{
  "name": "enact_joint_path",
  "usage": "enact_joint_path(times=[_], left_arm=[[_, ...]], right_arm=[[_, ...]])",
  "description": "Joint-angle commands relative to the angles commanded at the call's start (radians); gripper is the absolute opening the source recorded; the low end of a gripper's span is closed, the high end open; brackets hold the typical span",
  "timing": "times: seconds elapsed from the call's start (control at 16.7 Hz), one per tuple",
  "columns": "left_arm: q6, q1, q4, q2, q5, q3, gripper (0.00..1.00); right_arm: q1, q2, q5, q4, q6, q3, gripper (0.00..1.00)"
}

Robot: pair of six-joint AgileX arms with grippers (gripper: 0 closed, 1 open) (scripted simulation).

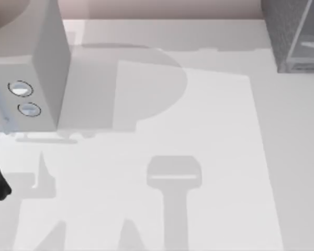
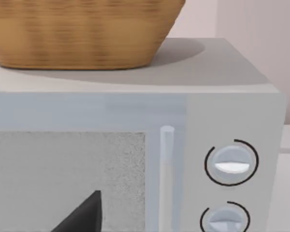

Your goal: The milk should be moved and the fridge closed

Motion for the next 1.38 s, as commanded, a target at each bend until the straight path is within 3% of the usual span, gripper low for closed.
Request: enact_joint_path(times=[0.24,0.42,1.02,1.38], left_arm=[[0.0,0.0,0.0,0.0,0.0,0.0,1.0],[0.0,0.0,0.0,0.0,0.0,0.0,1.0],[0.0,0.0,0.0,0.0,0.0,0.0,1.0],[0.0,0.0,0.0,0.0,0.0,0.0,1.0]], right_arm=[[0.167,-0.017,0.052,0.293,0.33,-0.027,1.0],[0.238,-0.036,0.079,0.441,0.477,-0.049,1.0],[0.274,-0.042,0.114,0.531,0.556,-0.111,1.0],[0.578,-0.143,0.355,0.681,0.777,-0.19,1.0]])
